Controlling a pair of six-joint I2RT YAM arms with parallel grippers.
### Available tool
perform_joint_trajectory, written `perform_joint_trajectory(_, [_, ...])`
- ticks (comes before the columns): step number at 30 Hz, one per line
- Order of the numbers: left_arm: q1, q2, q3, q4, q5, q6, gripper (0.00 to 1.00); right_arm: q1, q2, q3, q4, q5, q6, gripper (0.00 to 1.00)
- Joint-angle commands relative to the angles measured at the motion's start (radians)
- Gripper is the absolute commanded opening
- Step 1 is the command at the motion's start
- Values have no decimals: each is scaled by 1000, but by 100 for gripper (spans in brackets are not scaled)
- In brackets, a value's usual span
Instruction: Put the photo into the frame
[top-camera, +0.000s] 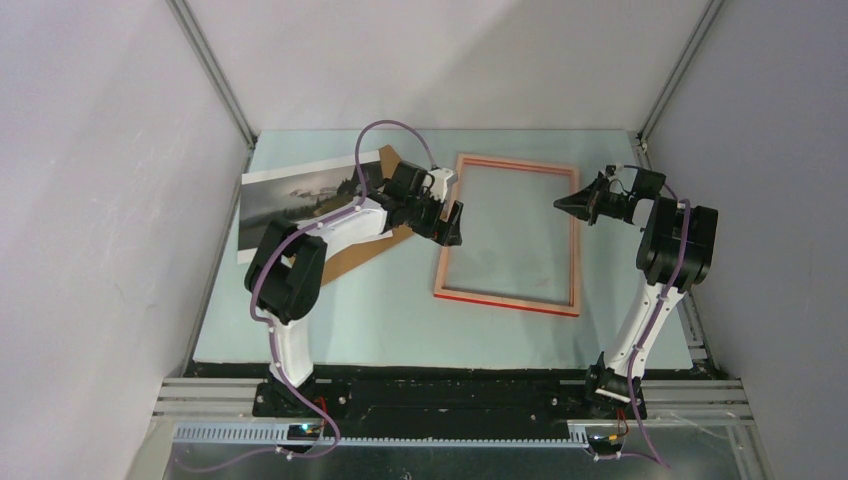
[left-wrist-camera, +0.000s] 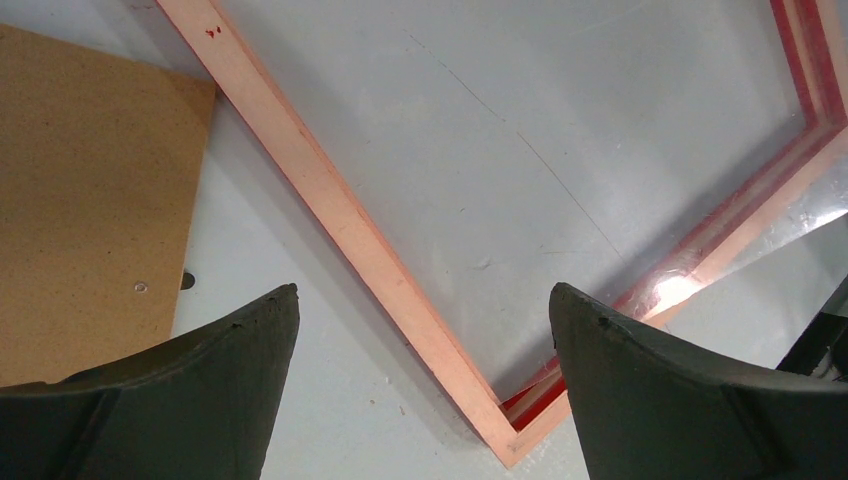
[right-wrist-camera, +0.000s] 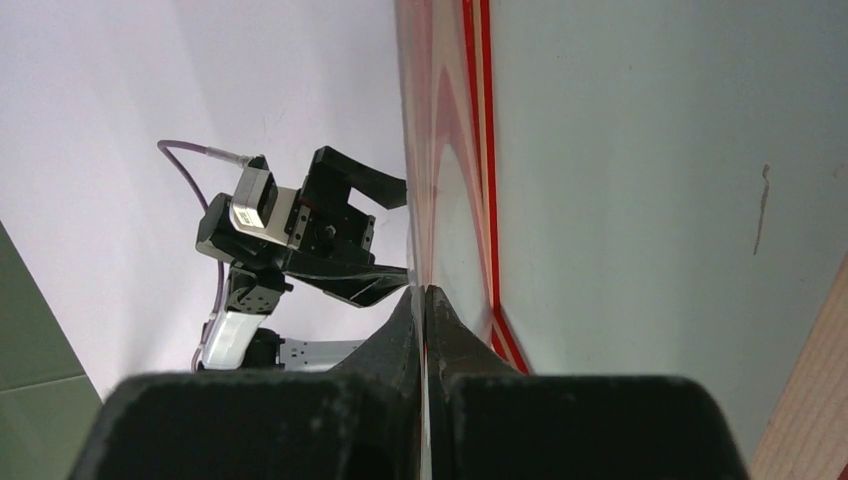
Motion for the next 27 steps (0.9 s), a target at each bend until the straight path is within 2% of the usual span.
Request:
perform_joint_trajectory(1, [-5, -30, -1, 20, 4, 19, 100, 11, 9, 0, -40, -14, -46, 0])
perform_joint_trajectory(27, [-4, 13, 13, 20, -30, -15, 100, 12, 13, 0, -161, 10, -132, 0])
